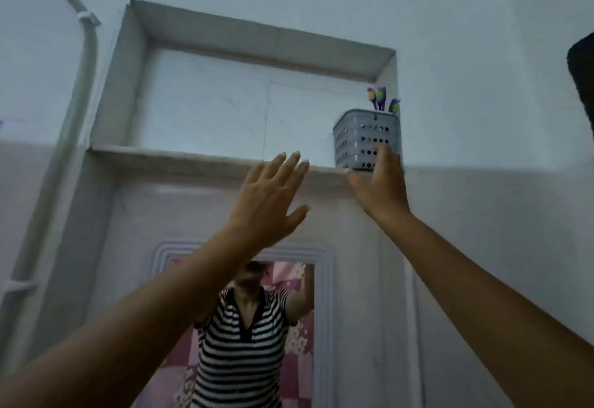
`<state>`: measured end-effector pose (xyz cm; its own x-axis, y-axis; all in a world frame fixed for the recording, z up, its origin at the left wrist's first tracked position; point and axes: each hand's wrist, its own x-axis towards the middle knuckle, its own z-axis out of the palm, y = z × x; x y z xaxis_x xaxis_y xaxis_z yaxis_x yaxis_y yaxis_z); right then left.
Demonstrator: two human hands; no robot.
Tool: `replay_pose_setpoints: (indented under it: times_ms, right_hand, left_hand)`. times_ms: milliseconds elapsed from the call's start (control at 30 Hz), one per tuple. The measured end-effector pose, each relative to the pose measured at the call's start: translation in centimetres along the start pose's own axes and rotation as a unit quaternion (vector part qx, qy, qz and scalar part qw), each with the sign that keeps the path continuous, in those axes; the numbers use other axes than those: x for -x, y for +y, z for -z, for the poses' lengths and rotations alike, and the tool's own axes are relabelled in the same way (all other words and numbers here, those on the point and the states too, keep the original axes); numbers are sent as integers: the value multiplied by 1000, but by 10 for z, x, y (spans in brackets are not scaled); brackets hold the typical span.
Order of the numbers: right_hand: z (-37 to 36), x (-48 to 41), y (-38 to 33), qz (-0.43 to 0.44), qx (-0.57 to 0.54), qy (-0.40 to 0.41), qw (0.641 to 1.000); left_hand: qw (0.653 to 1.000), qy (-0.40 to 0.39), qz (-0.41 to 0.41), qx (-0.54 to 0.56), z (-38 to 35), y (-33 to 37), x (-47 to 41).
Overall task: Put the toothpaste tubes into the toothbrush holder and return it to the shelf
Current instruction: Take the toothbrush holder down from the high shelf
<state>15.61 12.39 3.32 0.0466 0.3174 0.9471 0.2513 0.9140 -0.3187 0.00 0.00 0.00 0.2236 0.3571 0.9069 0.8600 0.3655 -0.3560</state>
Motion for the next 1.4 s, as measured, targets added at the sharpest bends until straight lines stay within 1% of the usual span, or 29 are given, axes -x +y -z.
replay_pose_setpoints:
  times_ms: [100, 133, 200, 267, 333, 467, 567, 633, 667, 700, 767, 833, 867, 967, 1067, 1133, 1167, 1300, 1333, 1400]
  right_hand:
    - [-1, -36, 10, -75, 13, -13, 997]
    - [-3, -40, 9, -108, 21, -27, 994]
    - [-9, -61, 18, -142, 21, -21, 989]
    - [-13, -71, 12, -168, 14, -18, 985]
    - [-19, -80, 9, -191, 14, -5, 981]
    - [-31, -90, 5, -217, 27, 11, 976]
    - [-35, -95, 1, -226, -17, -2, 974]
    - [-26, -93, -7, -217, -64, -10, 974]
    - [-18, -91, -13, -213, -91, -21, 973]
    - [-8, -87, -18, -207, -126, -36, 970]
    - [13, -79, -29, -208, -212, -77, 952]
    - [33, -65, -38, -210, -275, -124, 930]
    - [42, -55, -42, -210, -289, -144, 923]
    - [60, -10, -48, -187, -301, -200, 913]
    - [63, 46, -37, -172, -307, -264, 898]
    - [56, 85, -18, -180, -309, -281, 891]
    - [49, 108, -5, -196, -314, -276, 887]
    - [29, 226, 43, -239, -361, -275, 859]
    - [25, 258, 55, -257, -365, -275, 851]
    - [18, 327, 78, -299, -353, -284, 840]
  left_hand:
    - [997, -57, 3, -53, -21, -8, -25]
    - [994, -91, 11, -61, -22, -12, -25]
    - [994, -84, 10, -64, -37, -18, -36]
    - [993, -100, 2, -67, -36, -26, -33]
    - [994, -90, -3, -69, -41, -28, -31]
    - [996, -81, -3, -39, -44, -29, -34]
    - [995, -99, 7, 14, -35, -35, -40]
    - [989, -116, 26, 85, -22, -36, -47]
    - [980, -127, 51, 145, -12, -34, -50]
    - [963, -136, 81, 219, -4, -34, -53]
    - [911, -122, 134, 371, 7, -34, -58]
    - [859, -80, 153, 483, 16, -28, -58]
    - [836, -66, 151, 524, 21, -22, -56]
    - [788, -39, 108, 605, 34, 10, -36]
    - [737, -6, 125, 664, 35, 36, 9]
    - [722, -16, 140, 678, 26, 49, 56]
    - [722, -37, 144, 676, 21, 55, 83]
    - [739, -111, 179, 640, -2, 88, 197]
    - [741, -138, 193, 628, -10, 96, 227]
    - [730, -219, 225, 607, -21, 110, 287]
